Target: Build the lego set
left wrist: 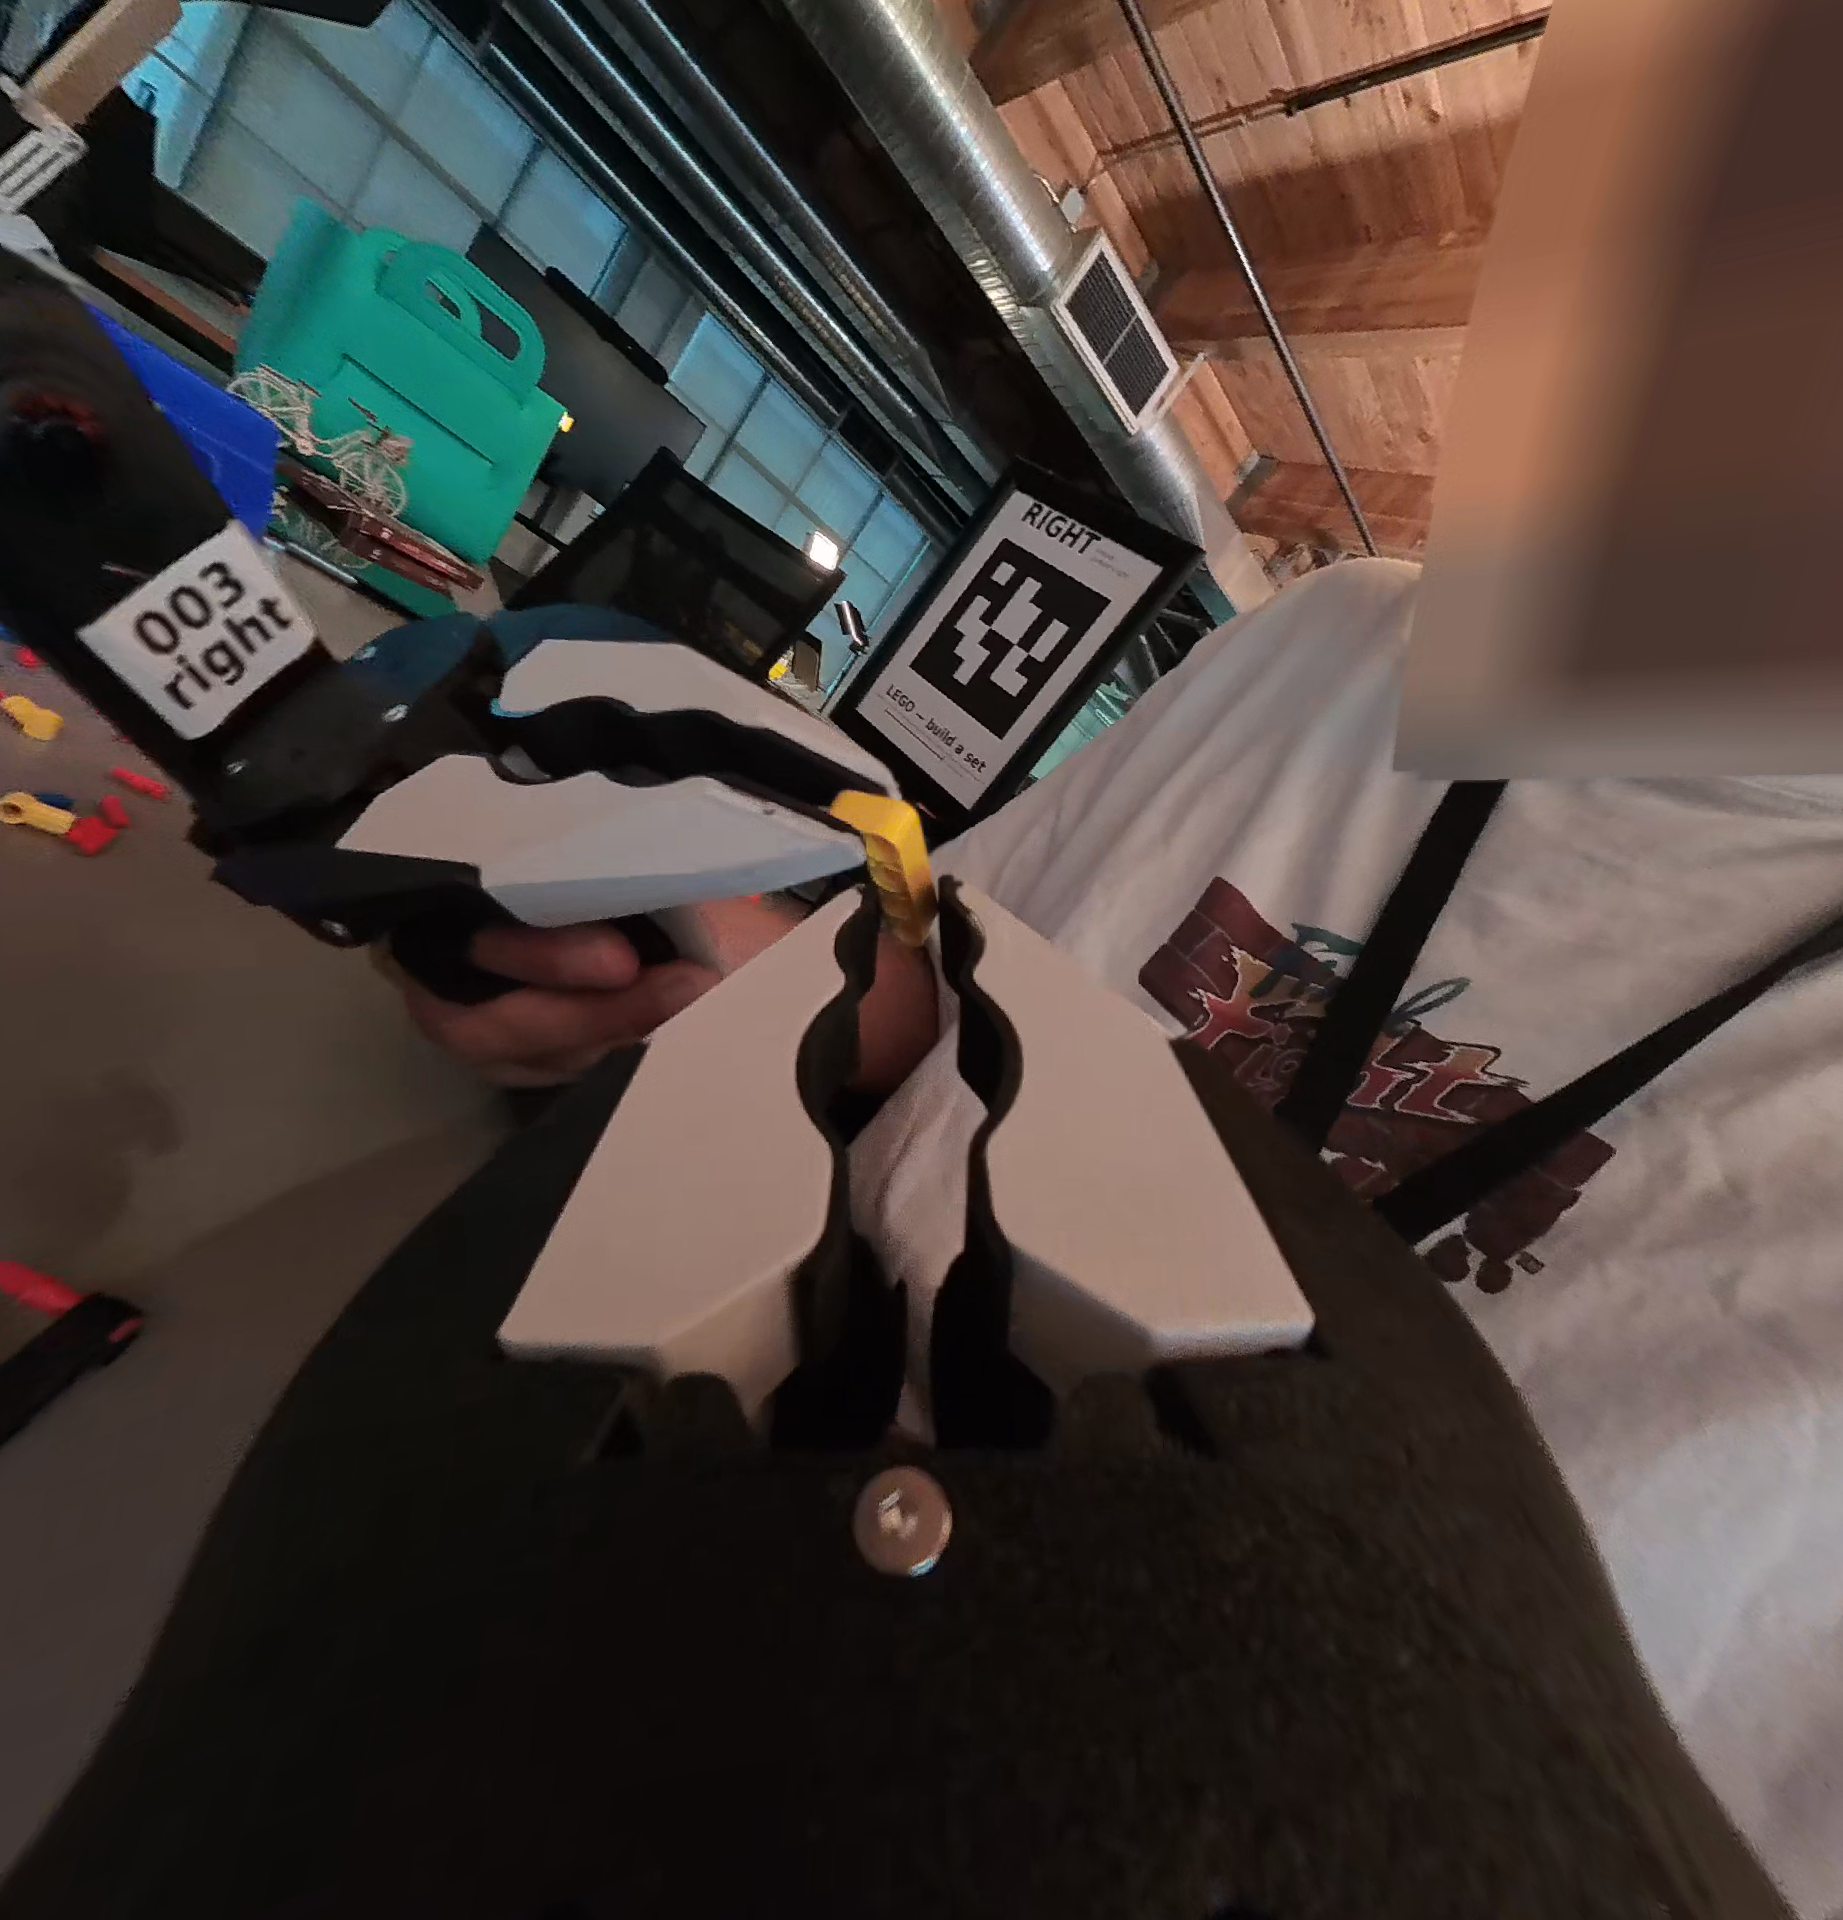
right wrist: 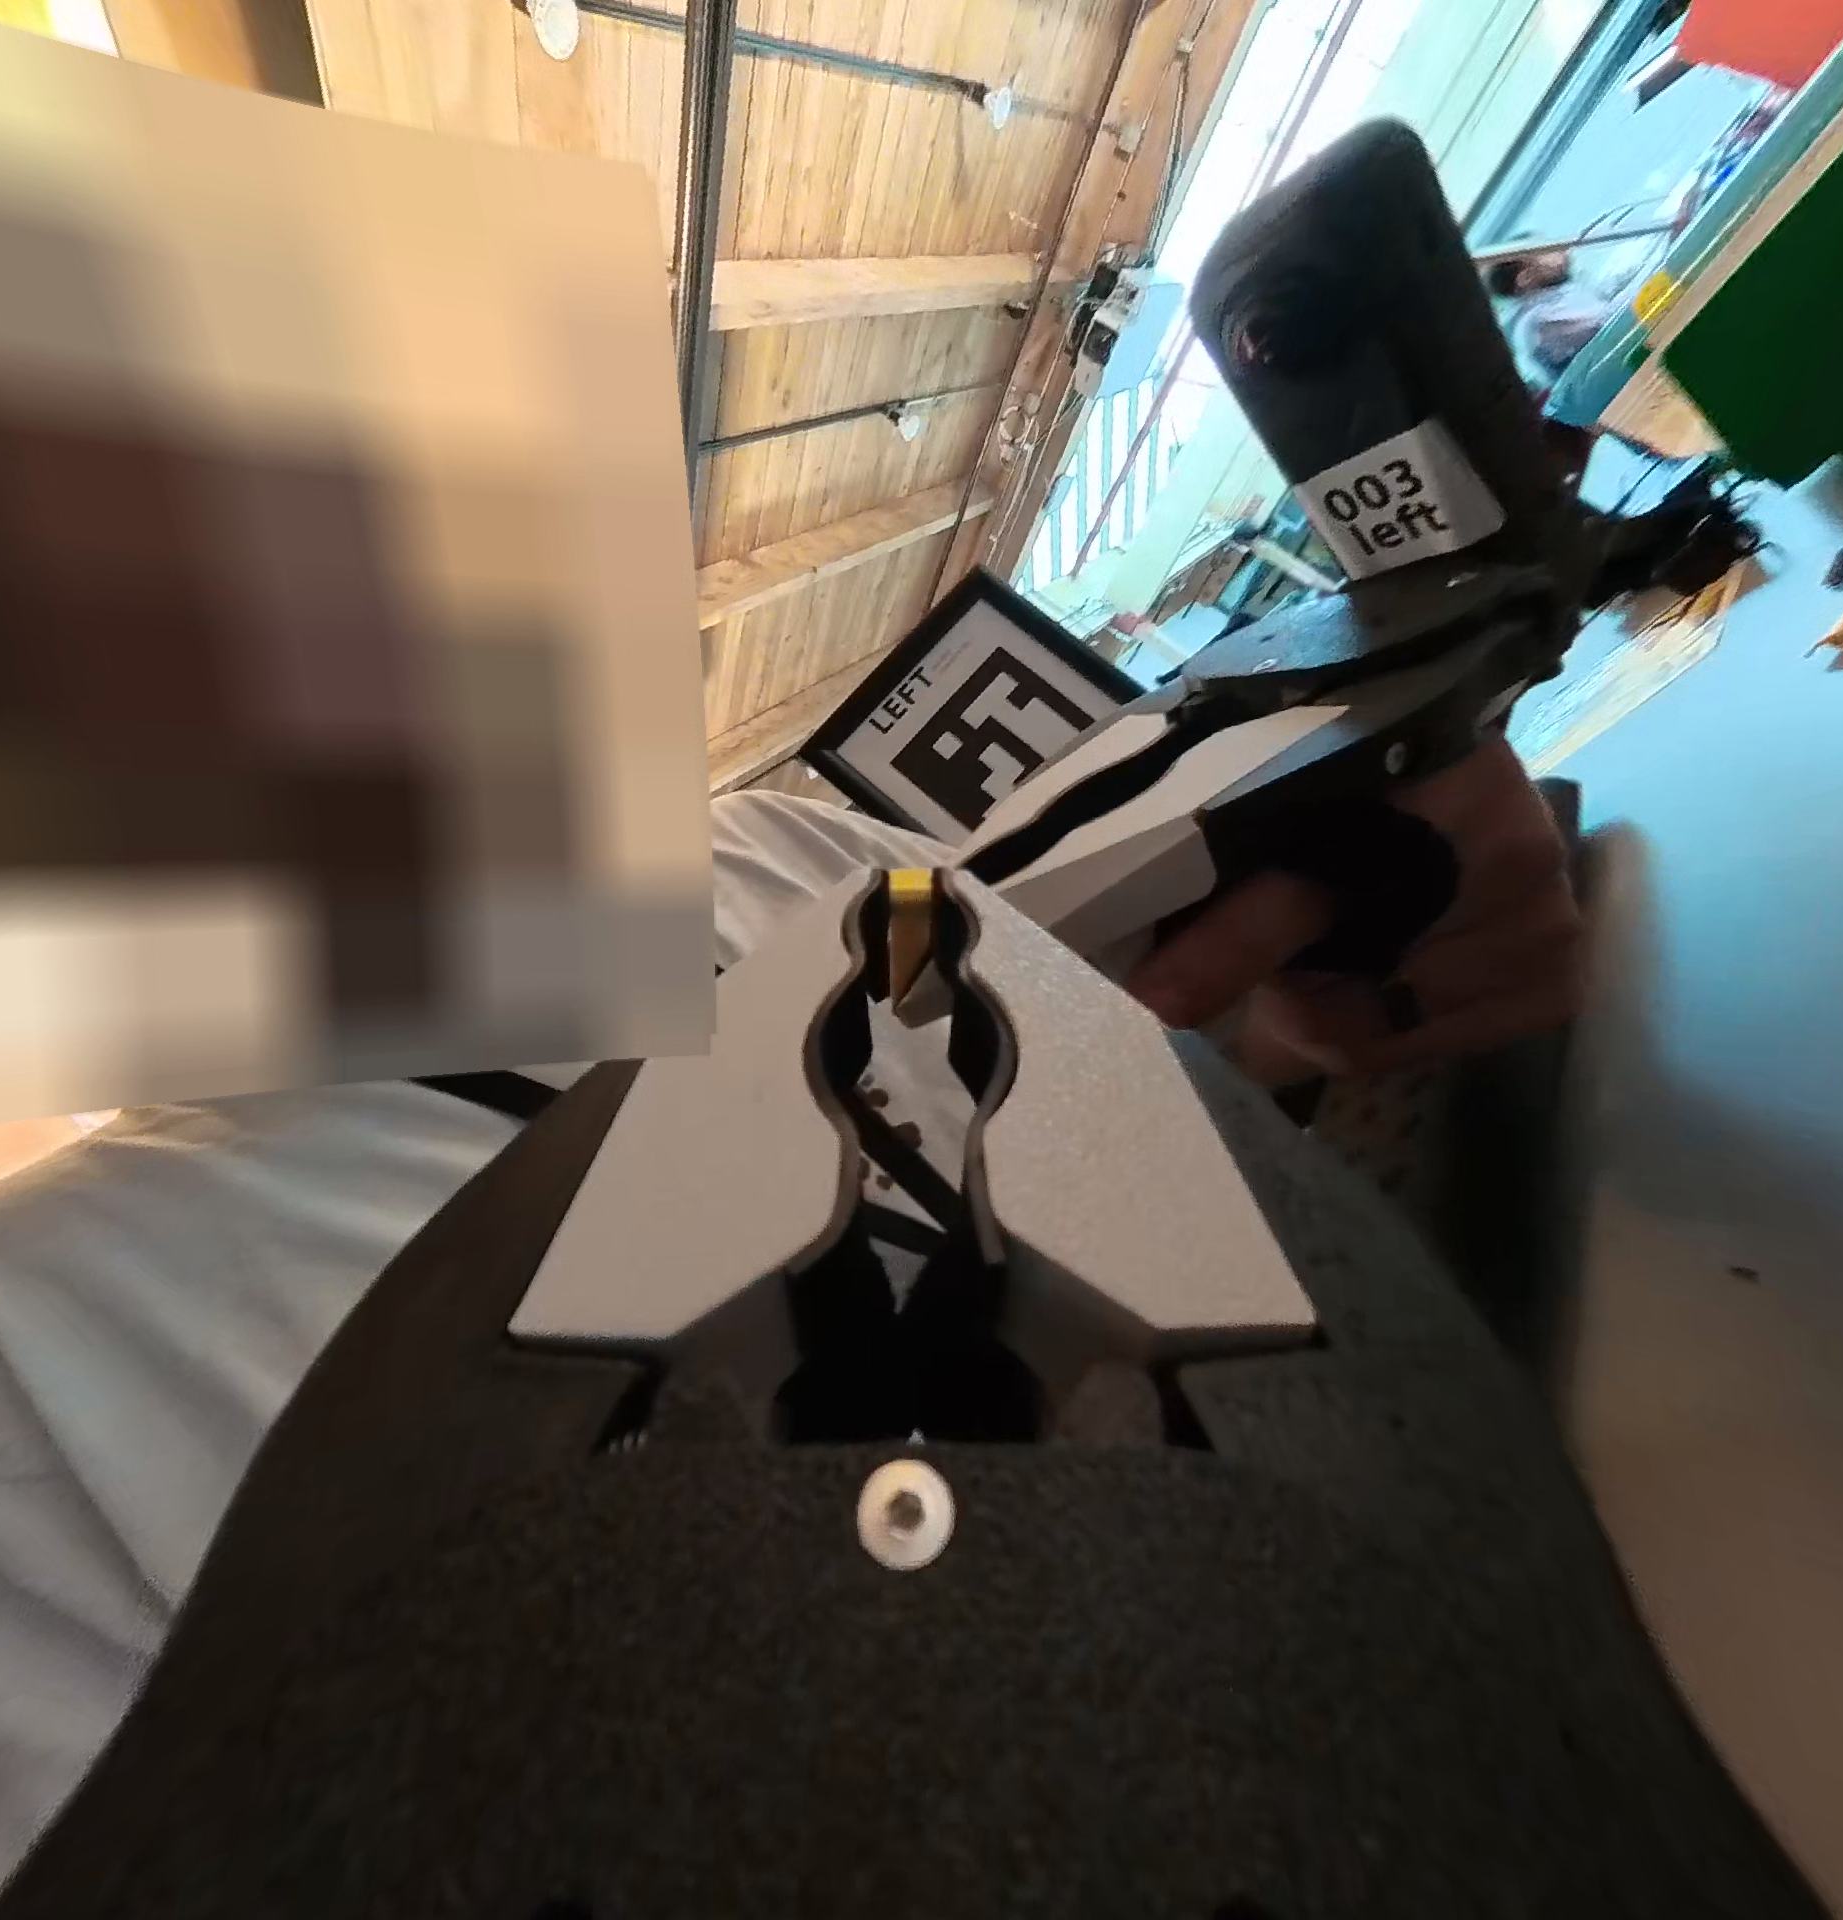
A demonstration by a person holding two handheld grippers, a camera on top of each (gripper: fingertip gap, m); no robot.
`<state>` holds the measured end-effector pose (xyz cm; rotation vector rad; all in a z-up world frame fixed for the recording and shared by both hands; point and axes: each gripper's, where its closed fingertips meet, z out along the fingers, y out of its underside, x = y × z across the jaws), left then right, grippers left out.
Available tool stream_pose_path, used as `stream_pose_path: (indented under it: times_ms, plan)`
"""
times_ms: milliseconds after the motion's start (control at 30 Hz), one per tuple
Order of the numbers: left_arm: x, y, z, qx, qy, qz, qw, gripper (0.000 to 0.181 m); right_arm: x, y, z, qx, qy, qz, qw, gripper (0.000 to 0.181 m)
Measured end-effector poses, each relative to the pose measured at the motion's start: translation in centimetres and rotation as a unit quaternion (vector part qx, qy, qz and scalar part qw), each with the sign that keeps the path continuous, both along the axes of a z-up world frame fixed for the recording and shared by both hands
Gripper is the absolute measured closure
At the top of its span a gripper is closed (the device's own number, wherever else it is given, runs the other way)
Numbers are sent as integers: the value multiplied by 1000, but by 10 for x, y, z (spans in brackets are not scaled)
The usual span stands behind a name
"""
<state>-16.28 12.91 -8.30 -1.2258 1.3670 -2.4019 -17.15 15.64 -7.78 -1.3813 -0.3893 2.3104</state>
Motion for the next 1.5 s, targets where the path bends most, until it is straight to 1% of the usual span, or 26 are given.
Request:
stream_pose_path:
  times_ms: [167, 267, 367, 433, 500, 533, 567, 600, 633, 667, 700, 733, 767, 800, 833, 867, 900, 967, 1000, 1133, 1200, 1267, 1367, 1400, 1433, 1500]
  plan:
    - [2, -4, -5, 39, -1, 15, 999, 172, -2, -3, -2, -28, 17, 32, 999, 175]
    - [3, -4, -5, 42, -2, 17, 999, 172, -4, -2, -1, -25, 16, 26, 999, 174]
    - [4, -4, -7, 64, -3, 29, 998, 172, -4, -2, -2, -21, 10, 20, 1000, 175]
    - [5, -1, -5, 75, -11, 43, 996, 173, 0, 3, -1, 5, -9, -21, 1000, 174]
    - [7, 9, 0, 47, -14, 59, 997, 173, 16, 21, 6, 54, -36, -133, 989, 167]
    - [7, 16, 2, 27, -13, 68, 997, 173, 26, 26, 10, 93, -64, -193, 975, 162]
    - [6, 25, 4, 4, -12, 76, 997, 173, 31, 26, 15, 153, -97, -245, 952, 158]
    - [6, 32, 7, -22, -12, 80, 997, 173, 33, 24, 15, 218, -151, -292, 919, 156]
    - [4, 37, 9, -49, -11, 75, 996, 173, 31, 23, 11, 282, -218, -327, 875, 154]
    - [5, 41, 9, -72, -6, 70, 995, 173, 27, 22, 6, 354, -284, -351, 819, 150]
    - [7, 44, 7, -88, 3, 71, 994, 173, 24, 23, 0, 412, -345, -374, 756, 144]
    - [9, 46, 5, -98, 11, 70, 993, 173, 23, 25, -5, 450, -402, -395, 693, 140]
    - [9, 46, 4, -108, 16, 66, 992, 173, 25, 27, -8, 478, -458, -419, 621, 142]
    - [10, 47, 4, -118, 18, 63, 991, 173, 25, 28, -8, 515, -490, -441, 547, 140]
    - [10, 48, 4, -125, 20, 62, 990, 173, 21, 28, -9, 551, -512, -445, 486, 141]
    - [11, 49, 2, -130, 25, 63, 989, 173, 16, 27, -11, 573, -528, -440, 446, 141]
    - [11, 50, 1, -134, 29, 64, 989, 173, 12, 28, -15, 585, -541, -433, 423, 142]
    - [12, 49, 0, -138, 32, 58, 988, 173, 10, 31, -14, 592, -546, -444, 394, 147]
    - [12, 48, 0, -135, 34, 57, 989, 173, 10, 31, -10, 594, -538, -454, 390, 154]
    - [12, 44, -1, -129, 38, 53, 989, 173, 9, 30, -14, 591, -536, -440, 411, 170]
    - [13, 44, -3, -127, 42, 53, 990, 173, 9, 30, -15, 586, -537, -437, 421, 171]
    - [14, 43, -6, -114, 50, 58, 991, 174, 11, 29, -18, 576, -535, -426, 449, 172]
    - [14, 38, -8, -93, 50, 55, 993, 174, 11, 25, -19, 552, -512, -409, 516, 172]
    - [14, 36, -9, -85, 50, 54, 994, 174, 11, 23, -20, 545, -507, -401, 534, 171]
    - [14, 35, -10, -77, 51, 56, 994, 174, 11, 22, -21, 545, -506, -395, 539, 172]
    - [14, 34, -12, -66, 49, 59, 995, 174, 11, 21, -23, 558, -512, -393, 522, 172]
